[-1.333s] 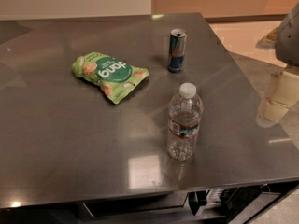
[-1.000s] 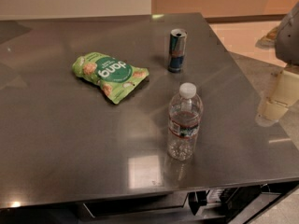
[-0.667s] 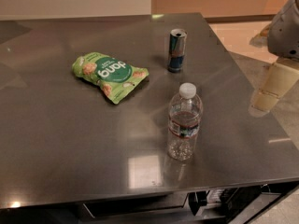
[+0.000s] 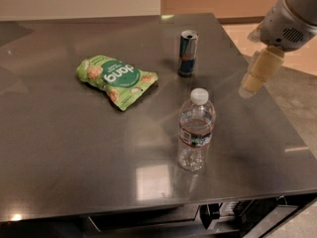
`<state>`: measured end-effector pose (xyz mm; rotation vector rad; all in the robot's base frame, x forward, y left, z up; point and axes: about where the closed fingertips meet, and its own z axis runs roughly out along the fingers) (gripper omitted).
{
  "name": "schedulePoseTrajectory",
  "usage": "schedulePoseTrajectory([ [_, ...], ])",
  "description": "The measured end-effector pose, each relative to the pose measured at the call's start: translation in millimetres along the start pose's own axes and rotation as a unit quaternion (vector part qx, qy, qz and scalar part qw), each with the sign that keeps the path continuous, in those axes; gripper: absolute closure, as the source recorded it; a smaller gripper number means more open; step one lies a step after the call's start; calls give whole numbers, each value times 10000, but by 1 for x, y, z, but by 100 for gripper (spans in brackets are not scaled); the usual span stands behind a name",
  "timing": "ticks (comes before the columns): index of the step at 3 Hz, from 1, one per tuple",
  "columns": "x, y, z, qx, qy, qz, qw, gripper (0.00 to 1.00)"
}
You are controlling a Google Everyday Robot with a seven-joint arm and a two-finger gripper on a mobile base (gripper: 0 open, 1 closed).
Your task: Move redbull can near water bottle
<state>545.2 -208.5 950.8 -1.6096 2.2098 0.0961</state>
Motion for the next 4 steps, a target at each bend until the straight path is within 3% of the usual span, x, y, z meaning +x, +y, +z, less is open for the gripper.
schedulePoseTrajectory([
  [2, -46, -60, 51, 106, -568, 283, 9979, 0],
  [4, -92, -101, 93, 6, -957, 622, 9935, 0],
])
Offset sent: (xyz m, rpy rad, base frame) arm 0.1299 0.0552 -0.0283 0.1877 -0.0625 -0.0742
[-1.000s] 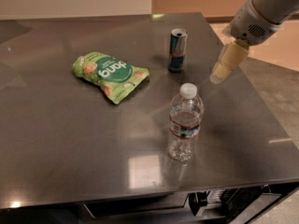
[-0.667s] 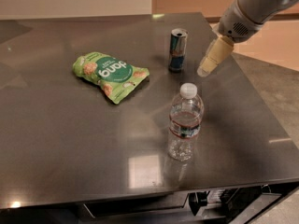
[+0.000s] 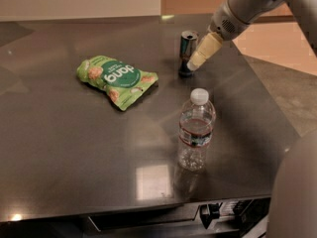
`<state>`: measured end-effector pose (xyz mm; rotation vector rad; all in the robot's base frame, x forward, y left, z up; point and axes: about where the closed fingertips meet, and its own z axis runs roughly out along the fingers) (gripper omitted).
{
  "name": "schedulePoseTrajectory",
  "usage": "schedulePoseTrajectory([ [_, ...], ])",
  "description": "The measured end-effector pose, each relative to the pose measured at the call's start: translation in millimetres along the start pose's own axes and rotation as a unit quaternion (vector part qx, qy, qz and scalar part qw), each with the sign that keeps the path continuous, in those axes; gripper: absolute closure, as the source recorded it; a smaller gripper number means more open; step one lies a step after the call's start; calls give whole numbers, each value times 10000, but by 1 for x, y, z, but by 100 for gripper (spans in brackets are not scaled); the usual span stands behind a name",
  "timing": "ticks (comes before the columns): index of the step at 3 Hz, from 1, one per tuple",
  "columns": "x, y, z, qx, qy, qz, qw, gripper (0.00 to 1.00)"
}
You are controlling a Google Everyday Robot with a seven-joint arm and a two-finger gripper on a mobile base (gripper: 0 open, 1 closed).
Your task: Move redbull can near water bottle
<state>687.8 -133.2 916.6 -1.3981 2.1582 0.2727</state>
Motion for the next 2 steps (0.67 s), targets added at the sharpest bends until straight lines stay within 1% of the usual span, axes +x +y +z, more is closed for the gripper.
schedulePoseTrajectory([
  [1, -16, -11, 16, -3, -152, 120, 9998, 0],
  [2, -26, -21, 23, 76, -270, 197, 9994, 0],
])
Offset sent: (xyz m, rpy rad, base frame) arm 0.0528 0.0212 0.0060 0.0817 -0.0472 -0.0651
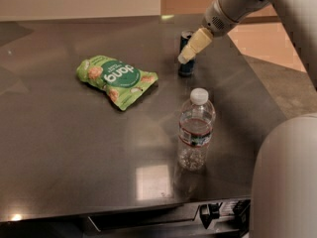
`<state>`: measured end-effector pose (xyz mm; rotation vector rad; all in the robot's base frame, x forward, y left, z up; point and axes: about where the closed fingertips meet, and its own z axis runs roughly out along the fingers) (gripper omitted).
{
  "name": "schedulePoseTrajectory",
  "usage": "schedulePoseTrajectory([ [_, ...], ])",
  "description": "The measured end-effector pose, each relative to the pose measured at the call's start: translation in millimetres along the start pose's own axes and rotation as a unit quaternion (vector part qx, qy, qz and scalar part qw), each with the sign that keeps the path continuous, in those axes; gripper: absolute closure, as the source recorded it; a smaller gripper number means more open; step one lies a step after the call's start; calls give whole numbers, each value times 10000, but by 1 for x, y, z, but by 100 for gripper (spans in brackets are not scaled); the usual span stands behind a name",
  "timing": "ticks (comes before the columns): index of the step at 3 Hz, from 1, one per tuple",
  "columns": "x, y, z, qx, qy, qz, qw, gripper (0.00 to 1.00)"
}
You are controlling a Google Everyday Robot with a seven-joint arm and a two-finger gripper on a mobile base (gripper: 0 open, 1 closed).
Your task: Move redbull can near water bottle
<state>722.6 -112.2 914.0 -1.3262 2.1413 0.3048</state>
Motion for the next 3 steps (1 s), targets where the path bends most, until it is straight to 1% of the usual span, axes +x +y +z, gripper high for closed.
schedulePoseTrajectory([
  [1, -5, -6, 1, 46, -86, 64, 9999, 18],
  [2, -9, -4, -1, -60, -180, 52, 9998, 41],
  [3, -10, 7, -8, -258, -290, -19, 9992, 63],
])
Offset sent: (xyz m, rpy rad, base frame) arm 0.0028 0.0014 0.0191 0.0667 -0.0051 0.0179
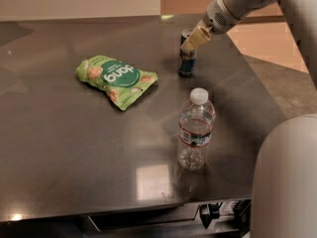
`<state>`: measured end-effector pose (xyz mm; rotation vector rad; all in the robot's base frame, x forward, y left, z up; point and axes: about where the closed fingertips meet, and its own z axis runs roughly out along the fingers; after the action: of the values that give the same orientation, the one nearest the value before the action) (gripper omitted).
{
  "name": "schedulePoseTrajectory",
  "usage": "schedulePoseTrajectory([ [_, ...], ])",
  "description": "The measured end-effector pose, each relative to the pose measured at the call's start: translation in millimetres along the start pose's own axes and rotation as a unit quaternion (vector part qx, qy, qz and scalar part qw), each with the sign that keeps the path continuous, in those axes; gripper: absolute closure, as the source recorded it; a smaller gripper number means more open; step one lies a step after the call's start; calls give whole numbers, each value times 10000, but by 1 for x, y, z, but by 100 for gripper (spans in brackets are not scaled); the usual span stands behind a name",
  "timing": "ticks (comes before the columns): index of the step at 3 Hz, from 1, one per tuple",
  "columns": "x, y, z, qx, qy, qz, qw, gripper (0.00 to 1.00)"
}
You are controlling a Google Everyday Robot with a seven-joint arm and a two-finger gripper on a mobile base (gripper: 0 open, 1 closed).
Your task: Move redbull can near water bottle
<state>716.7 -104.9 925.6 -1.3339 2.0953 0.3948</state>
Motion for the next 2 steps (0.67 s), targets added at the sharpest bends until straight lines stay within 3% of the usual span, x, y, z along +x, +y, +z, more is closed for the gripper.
schedulePoseTrajectory([
  [1, -5, 26, -19, -389, -219, -308, 9985, 87],
  [2, -9, 65, -39, -959, -367, -801, 9915, 100],
])
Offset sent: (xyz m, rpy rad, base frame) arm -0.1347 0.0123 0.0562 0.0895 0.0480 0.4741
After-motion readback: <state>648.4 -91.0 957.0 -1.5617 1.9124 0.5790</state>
